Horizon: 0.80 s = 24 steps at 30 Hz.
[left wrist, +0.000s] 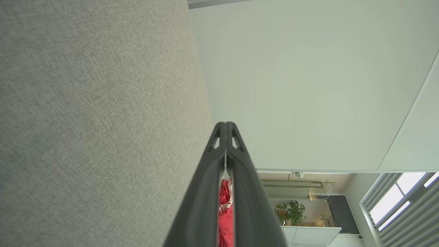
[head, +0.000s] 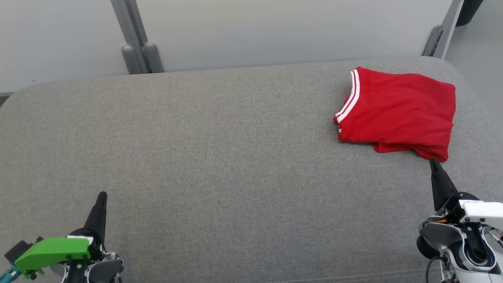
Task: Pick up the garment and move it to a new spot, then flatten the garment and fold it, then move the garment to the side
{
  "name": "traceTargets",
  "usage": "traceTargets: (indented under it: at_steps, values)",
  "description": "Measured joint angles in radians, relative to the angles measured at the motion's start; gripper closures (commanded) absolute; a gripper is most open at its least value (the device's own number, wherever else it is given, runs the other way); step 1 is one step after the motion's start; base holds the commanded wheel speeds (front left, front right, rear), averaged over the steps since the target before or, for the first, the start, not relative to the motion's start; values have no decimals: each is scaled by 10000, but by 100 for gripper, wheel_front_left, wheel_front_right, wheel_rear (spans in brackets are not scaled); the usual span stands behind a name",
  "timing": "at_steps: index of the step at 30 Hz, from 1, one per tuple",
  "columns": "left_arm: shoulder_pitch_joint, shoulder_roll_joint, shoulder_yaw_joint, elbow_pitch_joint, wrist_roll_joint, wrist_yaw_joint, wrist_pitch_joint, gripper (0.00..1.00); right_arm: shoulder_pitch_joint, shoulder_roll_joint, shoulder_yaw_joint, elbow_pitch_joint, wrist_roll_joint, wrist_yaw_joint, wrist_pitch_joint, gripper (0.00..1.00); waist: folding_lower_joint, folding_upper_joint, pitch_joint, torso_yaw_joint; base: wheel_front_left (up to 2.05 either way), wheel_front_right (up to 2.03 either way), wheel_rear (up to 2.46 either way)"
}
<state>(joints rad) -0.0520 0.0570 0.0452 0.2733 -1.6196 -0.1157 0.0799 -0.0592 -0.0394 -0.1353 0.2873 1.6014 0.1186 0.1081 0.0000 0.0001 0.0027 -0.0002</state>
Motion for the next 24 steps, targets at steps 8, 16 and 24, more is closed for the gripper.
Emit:
traceTargets:
  at_steps: [8, 16, 24]
  values:
    - [-4, -2, 13, 23, 0, -42, 2, 100, 0, 0, 0, -4, 0, 0, 0, 100, 0, 0, 0, 0, 0, 0, 0]
    - [-7, -6, 21, 36, 0, -44, 31, 100, -1, 0, 0, -8, 0, 2, 0, 100, 0, 0, -1, 1, 0, 0, 0]
    - [-8, -10, 25, 42, 0, -46, 42, 100, -1, 0, 0, -13, 0, 0, 0, 100, 0, 0, -1, 1, 0, 0, 0]
